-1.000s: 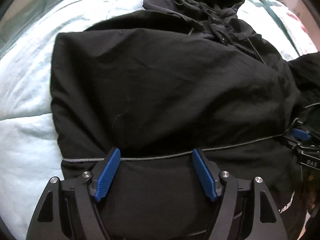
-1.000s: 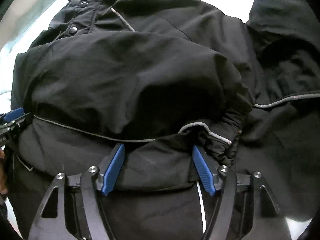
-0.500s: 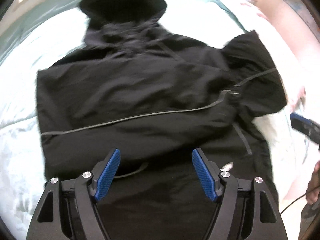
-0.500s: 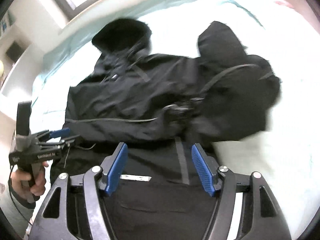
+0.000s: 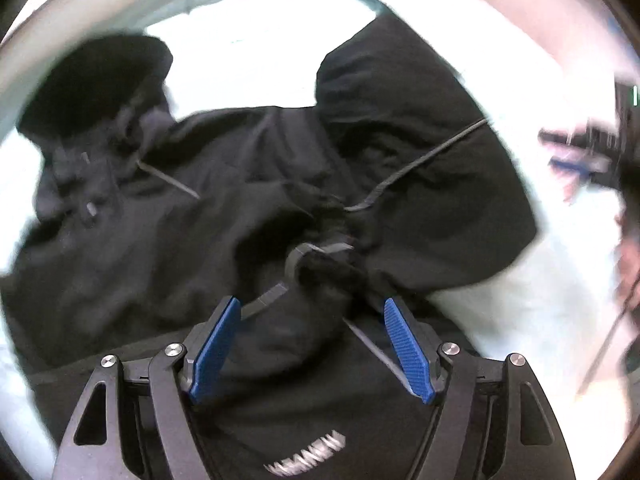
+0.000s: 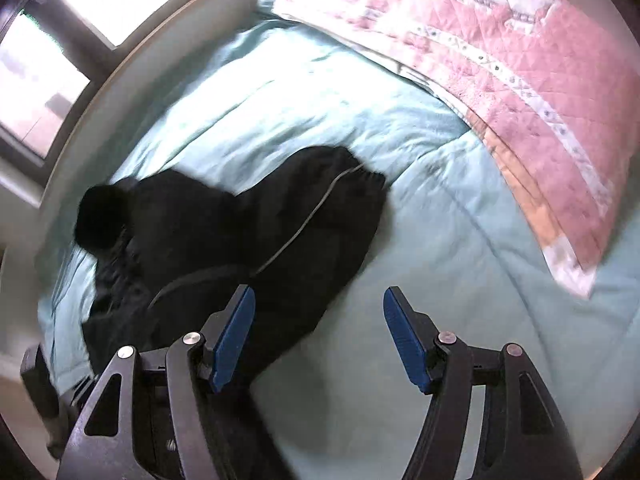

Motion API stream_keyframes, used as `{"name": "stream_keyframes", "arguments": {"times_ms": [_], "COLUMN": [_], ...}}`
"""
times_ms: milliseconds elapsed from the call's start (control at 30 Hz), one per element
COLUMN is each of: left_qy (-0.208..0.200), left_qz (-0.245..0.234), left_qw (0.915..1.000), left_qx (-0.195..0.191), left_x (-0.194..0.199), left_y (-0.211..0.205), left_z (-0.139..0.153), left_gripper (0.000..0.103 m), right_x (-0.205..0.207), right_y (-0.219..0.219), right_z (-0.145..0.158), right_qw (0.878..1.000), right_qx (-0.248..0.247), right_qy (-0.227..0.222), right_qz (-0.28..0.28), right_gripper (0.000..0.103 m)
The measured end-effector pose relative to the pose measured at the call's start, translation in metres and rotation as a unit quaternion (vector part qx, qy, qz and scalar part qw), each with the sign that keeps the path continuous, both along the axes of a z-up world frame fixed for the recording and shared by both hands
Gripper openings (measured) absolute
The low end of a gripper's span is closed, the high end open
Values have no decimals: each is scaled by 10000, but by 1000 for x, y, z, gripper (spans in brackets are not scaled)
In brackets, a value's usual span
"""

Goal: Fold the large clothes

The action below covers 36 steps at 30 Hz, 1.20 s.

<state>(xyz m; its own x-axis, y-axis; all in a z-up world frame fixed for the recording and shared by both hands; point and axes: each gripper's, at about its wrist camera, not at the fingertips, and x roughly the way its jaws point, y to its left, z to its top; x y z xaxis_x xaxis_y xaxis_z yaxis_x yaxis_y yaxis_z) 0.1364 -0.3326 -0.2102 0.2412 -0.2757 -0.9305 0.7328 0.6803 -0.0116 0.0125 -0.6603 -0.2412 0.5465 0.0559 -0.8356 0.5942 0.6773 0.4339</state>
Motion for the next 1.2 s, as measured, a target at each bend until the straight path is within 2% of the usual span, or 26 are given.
{"name": "stream_keyframes", "arguments": {"times_ms": [67, 133, 267, 367, 500, 533, 567, 600, 700, 767, 867, 967, 1033, 1133, 1200], "left_qy": [-317, -153, 615, 635, 648, 665, 672, 666, 677, 665, 553, 467, 443, 499, 564], "left_qz": [-288, -358, -225, -239, -266, -261, -263, -260, -196, -164, -227, -419, -602, -802, -784], "left_qw": [9986, 9987, 9976, 9975, 9975, 9974, 9974, 9974, 9975, 9976, 9975, 9967, 9958, 9947, 9952], "left_qx": [310, 322, 217, 175, 82, 63, 56, 60, 35, -54, -368, -518, -529, -408, -141], "left_x": [2, 11, 37, 40, 41, 41, 41, 42, 45, 46, 44, 38, 33, 26, 27], "left_y": [-18, -25, -31, -33, -31, -31, -30, -30, -27, -24, -22, -31, -43, -66, -82], "left_z": [-12, -28, -68, -79, -81, -81, -81, -81, -80, -73, -50, -37, -37, -54, -78], "left_gripper": [76, 76, 76, 79, 81, 81, 81, 81, 81, 81, 81, 81, 81, 81, 81], "right_x": [19, 41, 72, 89, 105, 107, 109, 111, 107, 97, 66, 14, -25, -69, -93], "right_y": [-17, -32, -49, -60, -71, -68, -67, -62, -47, -42, -36, -45, -59, -85, -104], "right_z": [-22, -47, -86, -108, -132, -132, -132, -128, -110, -93, -51, -7, 9, 7, -14], "right_qw": [9999, 9996, 9990, 9988, 9971, 9975, 9982, 9992, 9999, 9997, 9971, 9873, 9784, 9737, 9771], "right_qx": [145, 243, 387, 431, 735, 686, 580, 392, 139, 19, -648, -1373, -1699, -1641, -1242], "right_qy": [53, 104, 164, 167, 63, 19, 17, 19, -71, -228, -281, -206, -30, 171, 242], "right_qz": [-47, -92, -171, -160, -158, -176, -161, -109, -40, -96, -295, -775, -1181, -1569, -1708], "right_gripper": [71, 71, 71, 71, 80, 80, 77, 55, 26, 22, 21, 20, 20, 20, 20]}}
